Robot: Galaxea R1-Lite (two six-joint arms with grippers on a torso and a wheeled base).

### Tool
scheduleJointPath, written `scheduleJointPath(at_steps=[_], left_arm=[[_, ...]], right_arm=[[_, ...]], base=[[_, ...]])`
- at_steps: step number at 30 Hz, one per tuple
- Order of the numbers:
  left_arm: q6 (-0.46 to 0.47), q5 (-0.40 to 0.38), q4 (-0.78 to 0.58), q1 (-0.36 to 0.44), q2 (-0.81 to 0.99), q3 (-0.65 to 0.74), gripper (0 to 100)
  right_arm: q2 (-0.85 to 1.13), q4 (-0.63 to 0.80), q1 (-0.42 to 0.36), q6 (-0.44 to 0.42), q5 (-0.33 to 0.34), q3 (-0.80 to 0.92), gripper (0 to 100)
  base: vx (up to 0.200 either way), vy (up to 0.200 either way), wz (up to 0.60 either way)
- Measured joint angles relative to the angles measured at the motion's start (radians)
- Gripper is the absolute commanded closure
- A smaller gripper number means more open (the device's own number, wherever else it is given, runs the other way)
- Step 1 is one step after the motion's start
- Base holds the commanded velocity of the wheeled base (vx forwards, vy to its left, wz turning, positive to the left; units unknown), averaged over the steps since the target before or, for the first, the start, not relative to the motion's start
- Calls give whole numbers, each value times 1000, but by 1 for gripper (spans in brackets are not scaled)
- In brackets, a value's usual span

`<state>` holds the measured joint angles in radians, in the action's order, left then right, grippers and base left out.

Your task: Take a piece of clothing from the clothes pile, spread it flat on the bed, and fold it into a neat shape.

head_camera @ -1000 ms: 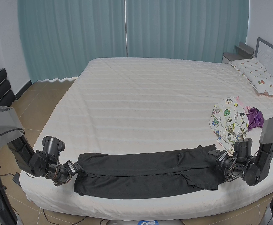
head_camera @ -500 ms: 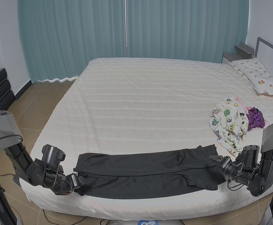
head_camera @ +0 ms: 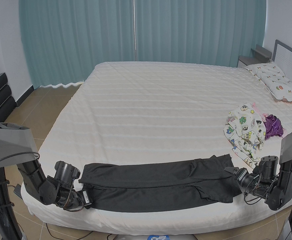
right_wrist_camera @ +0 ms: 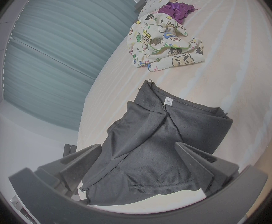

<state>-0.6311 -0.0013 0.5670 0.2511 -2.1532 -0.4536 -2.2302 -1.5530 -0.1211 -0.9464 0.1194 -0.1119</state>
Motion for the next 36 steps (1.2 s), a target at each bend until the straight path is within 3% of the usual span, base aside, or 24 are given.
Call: scheduleJointPath(at_steps=[5,13,14,25,32,36], left_arm=[[-1,53,3,-1,-3,36,100],[-2,62,1,-3,20,75,100],[-2,62,0,-3,21,76,0],[-7,47,1,-39,46,80,0],[-4,-98,-3,-125,128,51,0],[16,-115,-7,-149,155,9,0]], right_arm=[[-3,0,0,0,0,9,0],[-10,0,-3,0,0,12,0],[-10,0,-3,0,0,12,0],[-11,0,-5,0,0,12,0],[-11,0,-6,0,0,12,0],[-11,0,-8,0,0,11,0]], base=[[0,0,0],[0,0,0],[0,0,0],[0,0,0],[0,0,0],[0,0,0]])
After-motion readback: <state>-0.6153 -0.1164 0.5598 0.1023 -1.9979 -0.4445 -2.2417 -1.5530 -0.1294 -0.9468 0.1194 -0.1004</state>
